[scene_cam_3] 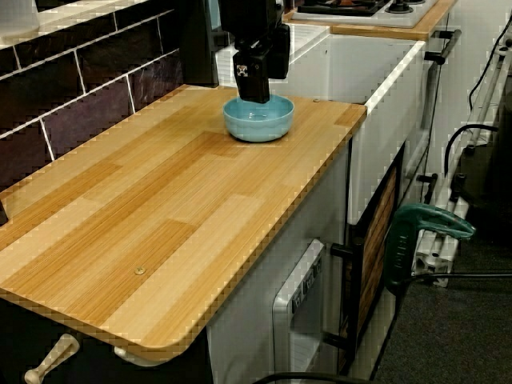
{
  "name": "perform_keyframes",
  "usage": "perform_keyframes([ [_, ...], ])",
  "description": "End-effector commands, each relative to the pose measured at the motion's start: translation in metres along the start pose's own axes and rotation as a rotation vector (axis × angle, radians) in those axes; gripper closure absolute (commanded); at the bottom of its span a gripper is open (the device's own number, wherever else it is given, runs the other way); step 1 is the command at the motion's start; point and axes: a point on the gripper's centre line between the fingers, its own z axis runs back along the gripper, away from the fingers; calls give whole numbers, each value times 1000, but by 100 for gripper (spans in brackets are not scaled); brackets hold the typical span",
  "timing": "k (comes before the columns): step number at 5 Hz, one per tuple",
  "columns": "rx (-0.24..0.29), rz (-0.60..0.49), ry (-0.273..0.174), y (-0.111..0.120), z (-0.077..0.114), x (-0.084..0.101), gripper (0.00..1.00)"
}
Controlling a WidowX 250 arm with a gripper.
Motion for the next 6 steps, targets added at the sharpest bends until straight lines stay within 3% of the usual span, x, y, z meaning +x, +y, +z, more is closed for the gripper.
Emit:
perform_keyframes([
  [1,11,-21,-22,-7,-6,4,0],
  [5,35,-28,-38,-21,-31,12,0],
  [6,21,-9,-31,-15,-36,13,100],
])
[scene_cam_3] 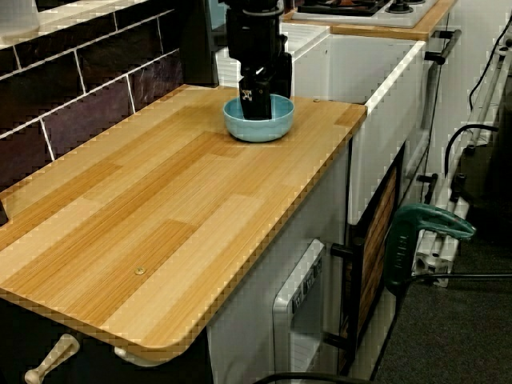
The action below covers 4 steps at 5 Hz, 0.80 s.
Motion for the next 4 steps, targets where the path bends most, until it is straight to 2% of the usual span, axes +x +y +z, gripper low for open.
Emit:
perform_keyframes([
  [1,-20,16,-29,9,4,4,100],
  [2,-33,34,-8,16,12,5,100],
  [4,-48,83,-35,43,28,15,100],
])
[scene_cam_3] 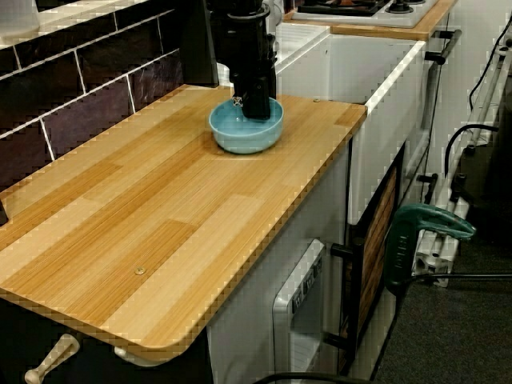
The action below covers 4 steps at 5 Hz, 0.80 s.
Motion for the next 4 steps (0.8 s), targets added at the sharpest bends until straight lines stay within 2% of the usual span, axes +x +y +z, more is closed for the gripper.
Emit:
perform_keyframes([
  [1,2,50,-88,33,34,23,100],
  [2,26,56,-114,52,43,27,100],
  [4,96,31,-84,85,34,25,100],
])
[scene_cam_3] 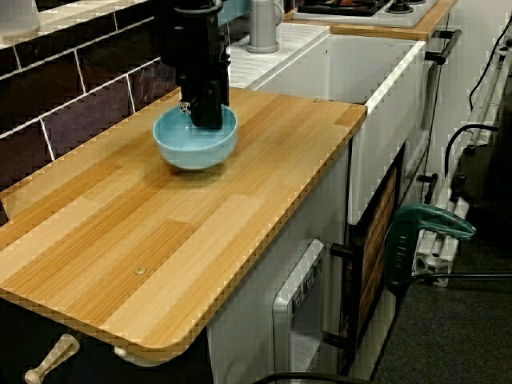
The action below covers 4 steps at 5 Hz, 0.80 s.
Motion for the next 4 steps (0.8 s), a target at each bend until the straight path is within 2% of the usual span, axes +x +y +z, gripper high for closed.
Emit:
perform_keyframes([
  [1,54,-17,-42,35,10,5,100],
  [3,34,19,-54,65,27,13,100],
  [4,27,44,-83,80,22,15,100],
])
